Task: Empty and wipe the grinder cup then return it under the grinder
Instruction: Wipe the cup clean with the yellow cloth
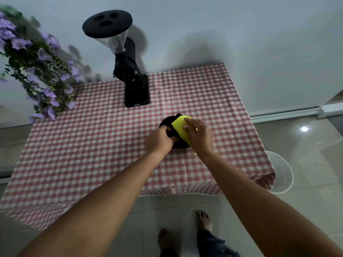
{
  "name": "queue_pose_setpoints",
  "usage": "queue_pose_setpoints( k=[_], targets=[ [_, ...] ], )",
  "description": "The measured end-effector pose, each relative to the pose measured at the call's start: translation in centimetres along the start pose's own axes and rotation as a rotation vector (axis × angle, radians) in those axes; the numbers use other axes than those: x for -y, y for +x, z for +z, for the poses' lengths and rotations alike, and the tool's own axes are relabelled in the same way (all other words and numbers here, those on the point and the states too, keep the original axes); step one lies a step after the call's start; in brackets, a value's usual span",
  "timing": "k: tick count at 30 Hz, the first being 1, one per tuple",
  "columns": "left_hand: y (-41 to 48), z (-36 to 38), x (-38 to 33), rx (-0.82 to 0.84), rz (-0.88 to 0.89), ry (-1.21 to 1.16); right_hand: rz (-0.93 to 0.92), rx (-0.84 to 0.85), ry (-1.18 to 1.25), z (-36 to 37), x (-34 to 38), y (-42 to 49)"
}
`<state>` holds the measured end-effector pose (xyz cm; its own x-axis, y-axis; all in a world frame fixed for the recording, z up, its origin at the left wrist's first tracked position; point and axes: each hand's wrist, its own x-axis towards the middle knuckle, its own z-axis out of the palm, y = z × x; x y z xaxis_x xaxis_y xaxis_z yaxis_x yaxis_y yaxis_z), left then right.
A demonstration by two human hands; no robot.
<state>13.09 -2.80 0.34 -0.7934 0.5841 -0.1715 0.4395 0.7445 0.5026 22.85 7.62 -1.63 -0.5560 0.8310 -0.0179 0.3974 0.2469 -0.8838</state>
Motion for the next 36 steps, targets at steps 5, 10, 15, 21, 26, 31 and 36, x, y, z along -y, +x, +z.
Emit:
queue_pose_setpoints(
  k=[5,10,15,21,26,31,36],
  targets=[
    [-0.2,0.4,0.0,-0.013,0.068,0.014,-0.049,0.079,-0.313,-0.4,0.1,0.9],
    [-0.4,-0.6,-0.2,-0.082,0.115,-0.098,-0.09,0.098,-0.469,-1.1,0.3,0.4],
    [2.1,-3.5,-0.8,-0.046,0.228,0.196,-0.207,0.103,-0.53,-1.0,0.3,0.3],
    [2.7,-3.8,-1.4,0.135,0.285,0.182,-0.412,0.149,-0.572,-0.3,1.1,0.8],
    [1.6,-2.5,-0.7,-0.024,0.245,0.095,-0.253,0.24,-0.766,-0.3,2.0,1.1],
    [0.2,-0.4,0.0,-0.13,0.101,-0.1,0.105,0.198,-0.574,0.0,1.3,0.5],
    [-0.9,1.1,-0.3,-0.201,-0.083,-0.248,0.298,0.168,-0.493,0.4,2.0,0.0]
  ],
)
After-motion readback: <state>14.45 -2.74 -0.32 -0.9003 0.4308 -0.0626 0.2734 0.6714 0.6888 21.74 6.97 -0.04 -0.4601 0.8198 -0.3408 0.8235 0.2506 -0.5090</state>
